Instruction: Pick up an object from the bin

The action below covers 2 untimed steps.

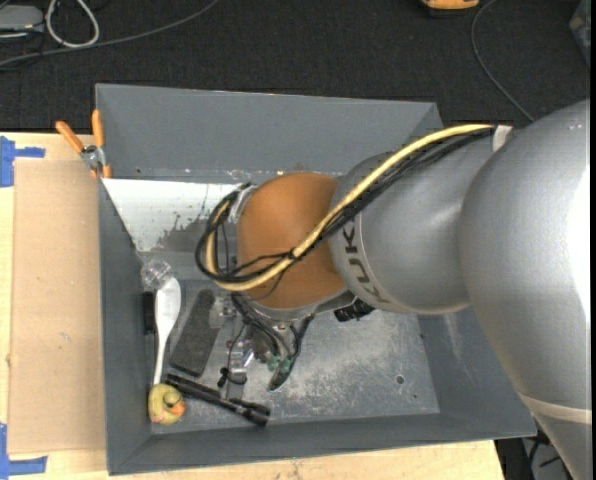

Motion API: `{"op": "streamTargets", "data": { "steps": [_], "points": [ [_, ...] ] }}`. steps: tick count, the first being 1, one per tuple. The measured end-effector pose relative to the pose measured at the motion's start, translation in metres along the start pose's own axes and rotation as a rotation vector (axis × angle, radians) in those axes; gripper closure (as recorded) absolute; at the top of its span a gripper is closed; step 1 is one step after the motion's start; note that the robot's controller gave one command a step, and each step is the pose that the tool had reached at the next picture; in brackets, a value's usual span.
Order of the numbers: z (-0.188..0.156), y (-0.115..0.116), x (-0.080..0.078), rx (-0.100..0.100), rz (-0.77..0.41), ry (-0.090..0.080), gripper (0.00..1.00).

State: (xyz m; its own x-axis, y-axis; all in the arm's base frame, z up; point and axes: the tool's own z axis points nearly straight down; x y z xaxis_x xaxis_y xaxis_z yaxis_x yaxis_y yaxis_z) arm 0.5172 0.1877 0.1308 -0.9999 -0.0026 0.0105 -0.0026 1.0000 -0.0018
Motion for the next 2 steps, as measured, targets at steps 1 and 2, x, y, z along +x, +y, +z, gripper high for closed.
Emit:
{"op": "streamTargets", "data": {
  "steps": [1, 2],
  "points": [
    [-0.005, -0.001, -0.002, -0.002, 0.005, -0.008, 0.00],
    [0.030, -0.060, -0.016, -0.002, -0.267, -0.007, 0.00]
  ]
}}
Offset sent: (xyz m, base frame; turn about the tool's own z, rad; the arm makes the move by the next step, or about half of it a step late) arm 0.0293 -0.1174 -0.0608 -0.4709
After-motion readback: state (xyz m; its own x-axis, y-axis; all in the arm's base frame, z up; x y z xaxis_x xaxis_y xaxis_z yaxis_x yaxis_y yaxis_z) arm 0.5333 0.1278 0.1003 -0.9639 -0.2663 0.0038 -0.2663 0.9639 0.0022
